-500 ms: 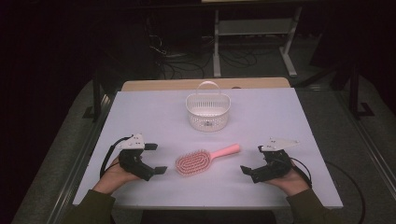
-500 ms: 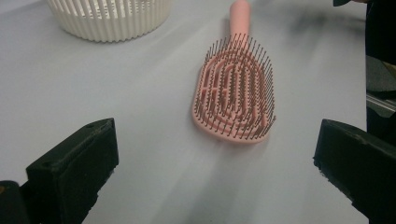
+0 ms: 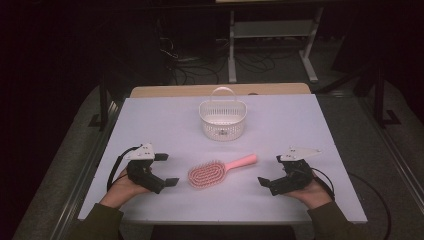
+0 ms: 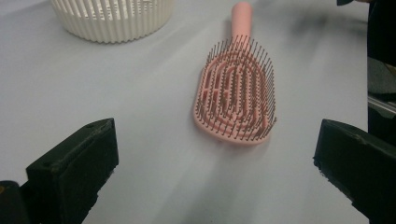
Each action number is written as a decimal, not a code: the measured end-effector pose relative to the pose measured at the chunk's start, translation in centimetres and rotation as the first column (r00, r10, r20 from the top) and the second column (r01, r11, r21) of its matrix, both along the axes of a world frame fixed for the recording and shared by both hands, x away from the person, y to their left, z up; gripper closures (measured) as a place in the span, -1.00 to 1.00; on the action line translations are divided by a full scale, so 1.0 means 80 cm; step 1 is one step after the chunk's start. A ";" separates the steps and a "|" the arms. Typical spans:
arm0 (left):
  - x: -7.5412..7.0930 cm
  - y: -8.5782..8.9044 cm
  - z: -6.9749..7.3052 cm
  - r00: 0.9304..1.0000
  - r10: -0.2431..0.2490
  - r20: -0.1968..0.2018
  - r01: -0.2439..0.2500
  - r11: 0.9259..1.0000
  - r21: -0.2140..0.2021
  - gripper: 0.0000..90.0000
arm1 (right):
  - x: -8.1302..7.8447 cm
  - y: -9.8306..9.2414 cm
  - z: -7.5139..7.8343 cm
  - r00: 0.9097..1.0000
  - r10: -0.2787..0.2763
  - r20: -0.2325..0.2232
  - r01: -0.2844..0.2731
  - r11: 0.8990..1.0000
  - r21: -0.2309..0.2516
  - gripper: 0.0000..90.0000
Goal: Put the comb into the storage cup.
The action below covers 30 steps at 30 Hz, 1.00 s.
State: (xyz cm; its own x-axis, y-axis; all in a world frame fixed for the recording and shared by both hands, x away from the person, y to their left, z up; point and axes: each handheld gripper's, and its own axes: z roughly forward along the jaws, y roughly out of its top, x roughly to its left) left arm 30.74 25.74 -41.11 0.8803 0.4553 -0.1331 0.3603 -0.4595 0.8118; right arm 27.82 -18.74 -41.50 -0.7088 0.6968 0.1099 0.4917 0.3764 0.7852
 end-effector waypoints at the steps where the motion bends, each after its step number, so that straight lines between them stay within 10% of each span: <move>1: 0.000 0.000 0.000 1.000 -0.004 0.000 0.004 1.000 0.004 -1.00 | 0.000 0.000 0.000 1.000 0.000 0.000 0.000 1.000 0.000 -1.00; 30: 0.004 0.001 -0.002 0.999 -0.028 -0.030 0.028 1.000 0.004 -1.00 | 0.020 0.017 0.013 1.000 0.017 -0.015 -0.018 0.999 -0.041 -1.00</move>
